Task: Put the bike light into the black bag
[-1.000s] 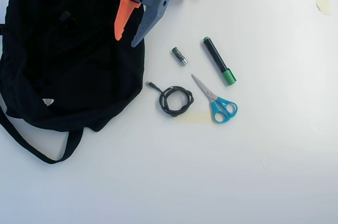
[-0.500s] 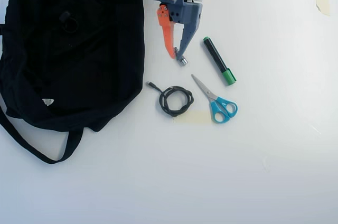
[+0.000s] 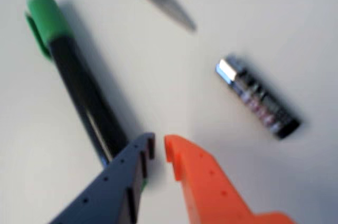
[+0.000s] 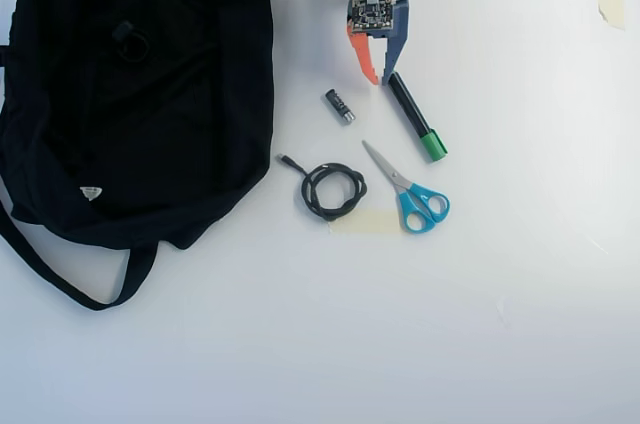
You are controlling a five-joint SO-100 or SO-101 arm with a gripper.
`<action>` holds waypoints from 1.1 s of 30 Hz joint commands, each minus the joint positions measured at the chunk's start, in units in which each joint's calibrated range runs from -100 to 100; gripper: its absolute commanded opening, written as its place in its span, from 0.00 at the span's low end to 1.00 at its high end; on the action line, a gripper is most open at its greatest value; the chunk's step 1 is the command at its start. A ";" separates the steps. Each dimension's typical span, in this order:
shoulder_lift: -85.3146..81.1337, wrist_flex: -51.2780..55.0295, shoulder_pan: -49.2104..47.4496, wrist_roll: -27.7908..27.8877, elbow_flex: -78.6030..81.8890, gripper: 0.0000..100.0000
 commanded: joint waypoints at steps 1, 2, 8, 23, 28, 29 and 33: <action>-7.64 1.09 -1.41 0.29 5.32 0.02; -9.55 3.59 -1.56 0.29 5.23 0.02; -19.10 20.90 -2.16 0.29 4.96 0.02; -22.83 35.89 -1.64 0.23 4.78 0.02; -22.75 35.80 -1.64 0.23 4.78 0.02; -22.75 35.80 -1.64 0.23 4.78 0.02; -22.75 35.80 -1.64 0.23 4.78 0.02</action>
